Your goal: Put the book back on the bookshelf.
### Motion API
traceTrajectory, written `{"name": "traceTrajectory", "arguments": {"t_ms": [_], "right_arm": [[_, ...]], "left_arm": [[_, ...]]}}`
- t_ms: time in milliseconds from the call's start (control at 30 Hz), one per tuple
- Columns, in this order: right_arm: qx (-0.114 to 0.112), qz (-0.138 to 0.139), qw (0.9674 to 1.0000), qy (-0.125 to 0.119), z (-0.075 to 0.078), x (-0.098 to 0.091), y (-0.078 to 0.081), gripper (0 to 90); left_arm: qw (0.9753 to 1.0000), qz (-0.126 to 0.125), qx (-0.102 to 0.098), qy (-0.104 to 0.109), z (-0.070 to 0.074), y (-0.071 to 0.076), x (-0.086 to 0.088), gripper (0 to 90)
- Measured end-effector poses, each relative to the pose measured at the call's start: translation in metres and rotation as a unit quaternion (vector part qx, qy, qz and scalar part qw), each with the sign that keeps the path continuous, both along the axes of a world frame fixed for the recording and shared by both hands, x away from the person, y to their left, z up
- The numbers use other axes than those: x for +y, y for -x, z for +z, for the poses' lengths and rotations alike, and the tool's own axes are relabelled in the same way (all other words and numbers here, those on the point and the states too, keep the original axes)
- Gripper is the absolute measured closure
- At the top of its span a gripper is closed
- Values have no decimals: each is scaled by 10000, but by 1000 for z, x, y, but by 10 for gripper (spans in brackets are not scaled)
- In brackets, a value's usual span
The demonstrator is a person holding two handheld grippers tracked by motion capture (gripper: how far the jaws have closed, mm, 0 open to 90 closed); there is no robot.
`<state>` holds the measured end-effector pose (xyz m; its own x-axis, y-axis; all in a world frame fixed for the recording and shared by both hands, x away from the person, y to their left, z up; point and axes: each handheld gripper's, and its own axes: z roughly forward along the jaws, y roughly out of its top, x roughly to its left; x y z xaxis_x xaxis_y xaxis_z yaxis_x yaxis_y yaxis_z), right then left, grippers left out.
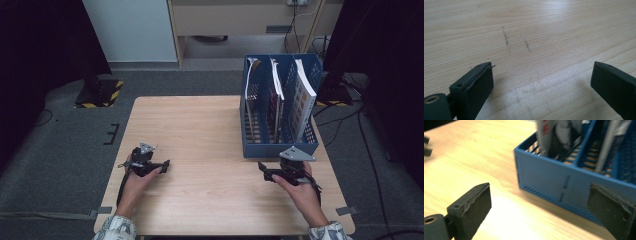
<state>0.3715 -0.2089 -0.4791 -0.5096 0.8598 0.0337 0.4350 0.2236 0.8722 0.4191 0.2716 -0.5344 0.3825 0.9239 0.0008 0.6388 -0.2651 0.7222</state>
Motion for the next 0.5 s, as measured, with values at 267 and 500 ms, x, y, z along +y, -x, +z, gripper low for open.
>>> {"name": "traceTrajectory", "arguments": {"t_ms": [267, 500], "right_arm": [[240, 282, 9991, 184, -11, 13, 1, 58], [375, 505, 9975, 319, -18, 25, 1, 59]], "left_arm": [[10000, -19, 27, -26, -1, 0, -1, 43], [10000, -22, 35, -41, -1, 0, -1, 44]]}}
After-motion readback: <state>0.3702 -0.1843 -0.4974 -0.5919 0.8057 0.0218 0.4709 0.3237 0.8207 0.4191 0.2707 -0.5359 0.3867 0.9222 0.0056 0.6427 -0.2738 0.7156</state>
